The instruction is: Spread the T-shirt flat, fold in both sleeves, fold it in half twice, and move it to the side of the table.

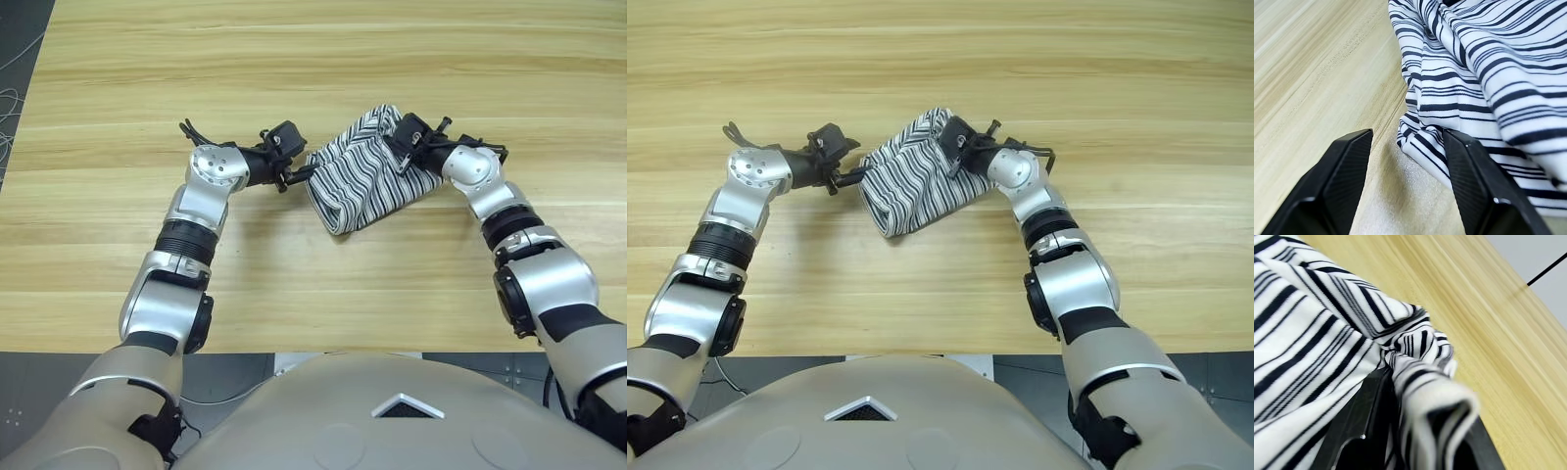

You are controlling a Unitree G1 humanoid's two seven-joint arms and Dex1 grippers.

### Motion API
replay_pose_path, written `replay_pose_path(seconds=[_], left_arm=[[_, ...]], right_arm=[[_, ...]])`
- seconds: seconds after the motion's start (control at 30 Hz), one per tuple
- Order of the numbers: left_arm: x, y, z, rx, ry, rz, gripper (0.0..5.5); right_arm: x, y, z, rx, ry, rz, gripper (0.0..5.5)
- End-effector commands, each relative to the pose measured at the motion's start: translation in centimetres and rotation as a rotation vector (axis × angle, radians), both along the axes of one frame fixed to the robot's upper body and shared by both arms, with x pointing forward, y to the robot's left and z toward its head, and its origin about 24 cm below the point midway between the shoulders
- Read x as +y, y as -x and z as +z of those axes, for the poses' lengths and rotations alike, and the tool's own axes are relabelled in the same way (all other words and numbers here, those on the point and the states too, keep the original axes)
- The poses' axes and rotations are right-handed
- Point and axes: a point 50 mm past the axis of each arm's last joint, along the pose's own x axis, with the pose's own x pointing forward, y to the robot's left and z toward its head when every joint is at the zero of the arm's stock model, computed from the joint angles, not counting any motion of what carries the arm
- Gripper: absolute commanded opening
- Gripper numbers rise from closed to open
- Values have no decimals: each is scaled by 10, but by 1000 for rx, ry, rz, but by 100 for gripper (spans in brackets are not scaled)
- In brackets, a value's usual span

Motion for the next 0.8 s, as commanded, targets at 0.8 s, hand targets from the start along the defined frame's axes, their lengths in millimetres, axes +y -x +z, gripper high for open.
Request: replay_pose_path(seconds=[0.8], left_arm=[[3, 9, -17, 74, -40, 13, 268]], right_arm=[[-2, -10, 18, 148, -69, 94, 150]])
